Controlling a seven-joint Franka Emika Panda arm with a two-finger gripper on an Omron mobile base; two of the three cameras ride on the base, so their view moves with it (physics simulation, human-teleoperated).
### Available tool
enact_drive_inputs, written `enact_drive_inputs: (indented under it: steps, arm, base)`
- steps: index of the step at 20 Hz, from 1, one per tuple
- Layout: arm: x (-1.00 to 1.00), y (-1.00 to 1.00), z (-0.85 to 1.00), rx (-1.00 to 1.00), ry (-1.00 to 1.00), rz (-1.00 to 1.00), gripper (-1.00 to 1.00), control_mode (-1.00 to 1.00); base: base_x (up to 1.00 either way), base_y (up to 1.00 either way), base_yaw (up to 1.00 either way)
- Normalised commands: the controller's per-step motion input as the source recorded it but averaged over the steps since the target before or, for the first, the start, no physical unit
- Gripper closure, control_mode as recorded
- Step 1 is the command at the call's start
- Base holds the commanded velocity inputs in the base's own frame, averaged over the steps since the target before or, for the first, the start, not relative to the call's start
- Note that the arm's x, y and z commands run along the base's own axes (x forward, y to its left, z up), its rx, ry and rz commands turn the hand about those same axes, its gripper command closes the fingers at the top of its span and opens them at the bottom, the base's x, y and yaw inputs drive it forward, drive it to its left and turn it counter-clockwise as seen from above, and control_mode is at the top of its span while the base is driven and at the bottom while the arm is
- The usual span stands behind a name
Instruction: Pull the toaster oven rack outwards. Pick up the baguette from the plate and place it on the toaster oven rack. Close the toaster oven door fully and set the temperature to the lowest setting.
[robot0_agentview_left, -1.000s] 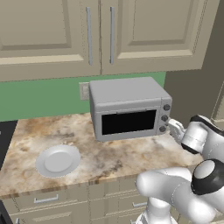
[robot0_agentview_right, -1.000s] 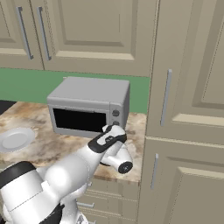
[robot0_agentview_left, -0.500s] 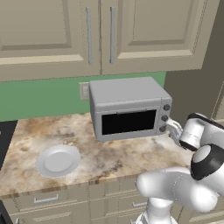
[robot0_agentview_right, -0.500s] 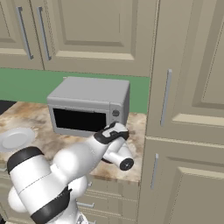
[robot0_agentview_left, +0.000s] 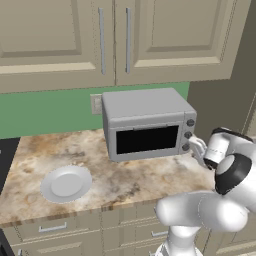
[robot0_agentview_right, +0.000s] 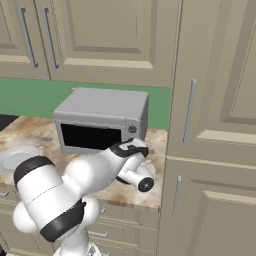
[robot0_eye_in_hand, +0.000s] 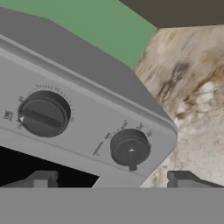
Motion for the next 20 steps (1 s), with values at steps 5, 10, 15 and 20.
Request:
enact_drive_inputs:
  steps: [5, 10, 15, 20]
  arm:
    - [0.21, 0.00, 0.00, 0.00, 0.00, 0.00, -1.00, -1.00]
    - [0.13, 0.00, -0.02, 0.00, 0.00, 0.00, -1.00, -1.00]
    - [0.11, 0.00, -0.06, 0.00, 0.00, 0.00, -1.00, -1.00]
    - [0.11, 0.00, -0.04, 0.00, 0.00, 0.00, -1.00, -1.00]
  base:
    - [0.00, 0.00, 0.00]
    - [0.00, 0.00, 0.00]
    - [0.00, 0.00, 0.00]
    - [0.00, 0.00, 0.00]
